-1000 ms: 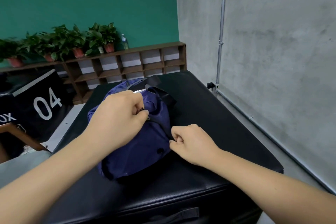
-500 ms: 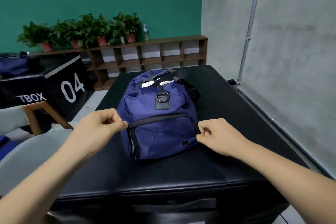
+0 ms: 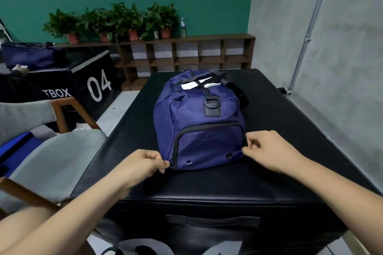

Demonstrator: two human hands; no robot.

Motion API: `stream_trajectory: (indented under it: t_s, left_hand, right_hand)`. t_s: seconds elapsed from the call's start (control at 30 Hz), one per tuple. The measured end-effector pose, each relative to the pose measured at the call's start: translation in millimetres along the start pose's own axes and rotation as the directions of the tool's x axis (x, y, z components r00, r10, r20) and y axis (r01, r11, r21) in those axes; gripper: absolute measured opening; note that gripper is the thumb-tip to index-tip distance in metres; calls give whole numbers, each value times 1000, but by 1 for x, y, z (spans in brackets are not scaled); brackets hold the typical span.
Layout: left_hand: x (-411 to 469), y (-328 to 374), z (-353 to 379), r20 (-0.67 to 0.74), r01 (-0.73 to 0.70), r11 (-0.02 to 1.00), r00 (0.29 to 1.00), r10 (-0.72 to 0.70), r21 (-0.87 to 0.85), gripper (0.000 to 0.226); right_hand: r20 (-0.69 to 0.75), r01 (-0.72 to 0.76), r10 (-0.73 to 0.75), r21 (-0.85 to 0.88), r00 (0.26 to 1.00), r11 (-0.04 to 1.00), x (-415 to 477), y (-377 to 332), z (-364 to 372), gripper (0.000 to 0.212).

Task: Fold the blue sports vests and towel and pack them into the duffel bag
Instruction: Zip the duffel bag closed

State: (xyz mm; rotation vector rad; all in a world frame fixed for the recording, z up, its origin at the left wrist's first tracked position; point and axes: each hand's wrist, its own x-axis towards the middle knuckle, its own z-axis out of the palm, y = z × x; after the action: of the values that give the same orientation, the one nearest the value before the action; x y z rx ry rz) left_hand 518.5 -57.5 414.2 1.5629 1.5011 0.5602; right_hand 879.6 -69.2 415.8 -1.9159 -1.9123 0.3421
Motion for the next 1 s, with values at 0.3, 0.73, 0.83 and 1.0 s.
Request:
stream_trajectory:
  t_s: [0.3, 0.73, 0.83, 1.0]
  left_hand:
    - [2, -12, 15, -46, -33, 955, 998, 49, 295, 26]
    - [8, 14, -1, -233, -420, 835, 826, 514, 356, 53]
    - [14, 22, 6, -217, -466, 760, 770, 600, 453, 46]
    - [28, 29, 8, -219, -490, 694, 711, 669, 528, 35]
  right_hand:
    - [-8, -16, 16, 3, 1000, 1000, -7, -7, -1, 28]
    - [-204, 170, -189, -109, 960, 979, -2, -34, -15, 28]
    - [-235, 225, -243, -99, 941, 969, 0, -32, -9, 27]
    - [-264, 334, -344, -83, 901, 939, -12, -37, -8, 31]
